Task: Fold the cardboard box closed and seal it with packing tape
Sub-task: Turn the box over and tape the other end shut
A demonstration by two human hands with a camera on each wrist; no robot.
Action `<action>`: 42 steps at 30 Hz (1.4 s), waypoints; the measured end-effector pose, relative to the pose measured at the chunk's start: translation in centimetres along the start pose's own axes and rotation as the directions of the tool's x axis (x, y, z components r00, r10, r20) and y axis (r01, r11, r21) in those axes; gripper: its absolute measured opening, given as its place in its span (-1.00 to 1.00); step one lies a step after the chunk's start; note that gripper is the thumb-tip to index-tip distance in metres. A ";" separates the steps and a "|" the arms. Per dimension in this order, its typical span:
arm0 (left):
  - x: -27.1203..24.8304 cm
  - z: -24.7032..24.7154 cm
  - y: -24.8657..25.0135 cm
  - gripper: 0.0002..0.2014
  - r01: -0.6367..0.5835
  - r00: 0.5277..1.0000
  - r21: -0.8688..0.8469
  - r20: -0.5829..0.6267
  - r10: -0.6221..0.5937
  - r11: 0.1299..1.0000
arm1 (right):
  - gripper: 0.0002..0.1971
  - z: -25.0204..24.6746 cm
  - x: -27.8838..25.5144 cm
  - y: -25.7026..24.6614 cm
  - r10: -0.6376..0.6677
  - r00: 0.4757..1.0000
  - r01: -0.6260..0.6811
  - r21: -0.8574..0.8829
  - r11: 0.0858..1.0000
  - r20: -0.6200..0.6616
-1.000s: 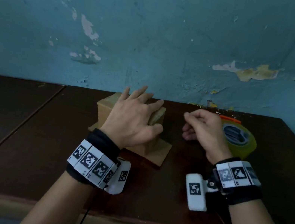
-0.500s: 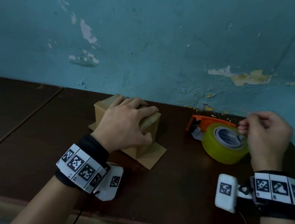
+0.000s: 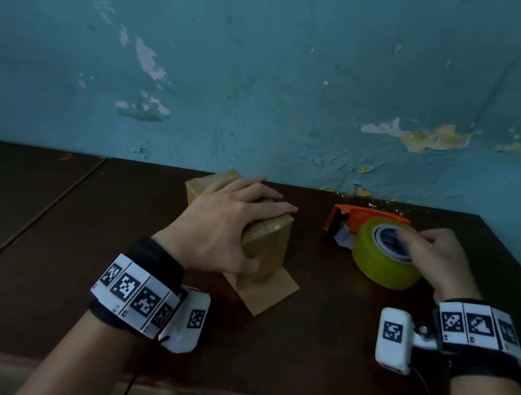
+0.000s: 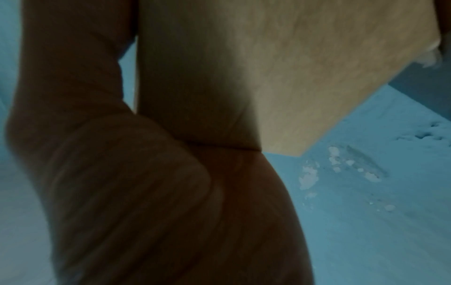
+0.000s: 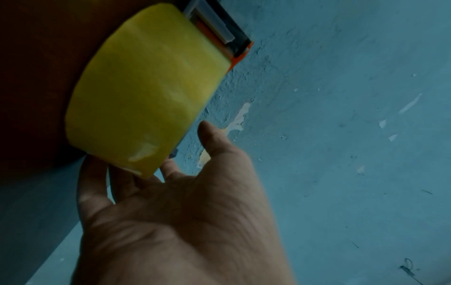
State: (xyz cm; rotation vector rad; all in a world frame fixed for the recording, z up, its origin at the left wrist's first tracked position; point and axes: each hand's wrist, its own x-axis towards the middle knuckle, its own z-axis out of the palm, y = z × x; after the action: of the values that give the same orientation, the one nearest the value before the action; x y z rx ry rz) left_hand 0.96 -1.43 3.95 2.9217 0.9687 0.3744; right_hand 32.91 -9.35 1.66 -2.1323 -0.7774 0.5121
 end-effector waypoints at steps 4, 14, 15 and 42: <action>-0.1 0.0 0.1 -0.05 0.003 1.000 0.019 0.023 -0.004 1.000 | -0.63 0.2 -0.2 0.0 0.022 0.999 -0.022 0.002 1.000 0.027; 0.4 0.1 0.0 -0.10 0.005 1.000 0.027 0.012 -0.005 1.000 | -0.58 -0.4 0.3 0.3 0.123 0.992 -0.115 -0.233 0.966 0.022; 0.5 0.2 -0.1 -0.05 0.016 1.000 0.036 0.011 -0.017 0.999 | -0.60 -0.4 0.4 0.4 0.129 0.991 -0.118 -0.247 0.962 0.028; -0.8 0.2 -0.5 0.00 0.036 0.999 -0.458 0.022 -0.030 0.888 | -0.73 1.0 -1.9 -1.6 -0.324 0.942 0.287 0.701 0.653 -0.085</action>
State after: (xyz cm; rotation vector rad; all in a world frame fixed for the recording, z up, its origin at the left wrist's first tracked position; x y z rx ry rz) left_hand 0.08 -1.53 3.51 2.4716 0.7933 0.5015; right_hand 30.41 -9.30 2.49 -1.2377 -0.7831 0.5644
